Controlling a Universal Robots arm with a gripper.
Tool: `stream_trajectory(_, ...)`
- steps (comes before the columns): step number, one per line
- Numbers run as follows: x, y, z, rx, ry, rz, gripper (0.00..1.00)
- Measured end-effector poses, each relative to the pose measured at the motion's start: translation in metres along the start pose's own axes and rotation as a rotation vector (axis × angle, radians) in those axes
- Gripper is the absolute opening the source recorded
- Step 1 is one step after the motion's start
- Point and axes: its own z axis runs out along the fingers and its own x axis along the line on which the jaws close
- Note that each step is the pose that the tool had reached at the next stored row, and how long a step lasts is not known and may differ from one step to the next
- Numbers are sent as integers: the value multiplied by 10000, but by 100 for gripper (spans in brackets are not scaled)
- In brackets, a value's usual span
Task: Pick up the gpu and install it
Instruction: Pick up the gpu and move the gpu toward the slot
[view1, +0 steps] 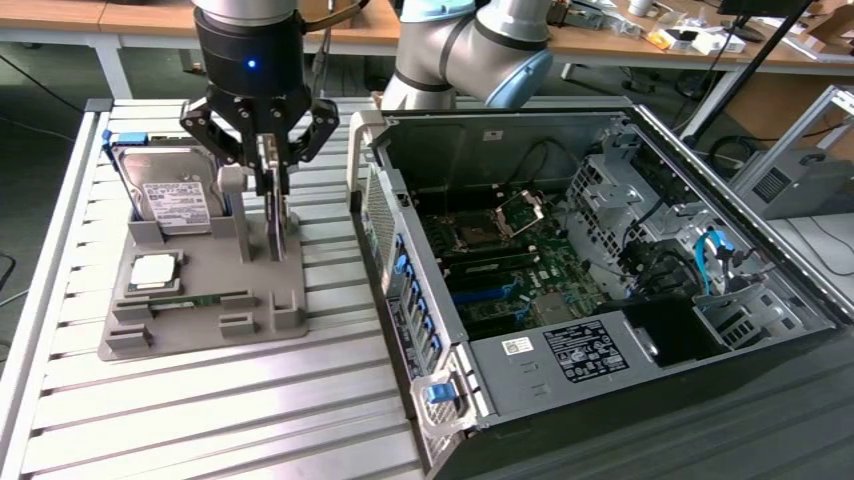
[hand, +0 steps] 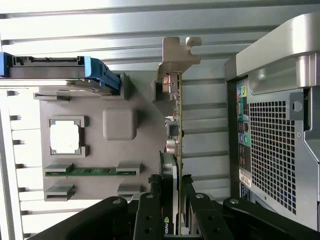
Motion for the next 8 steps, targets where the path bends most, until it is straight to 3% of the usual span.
stream_trajectory(8, -1, 0, -43, 0, 0, 0, 27)
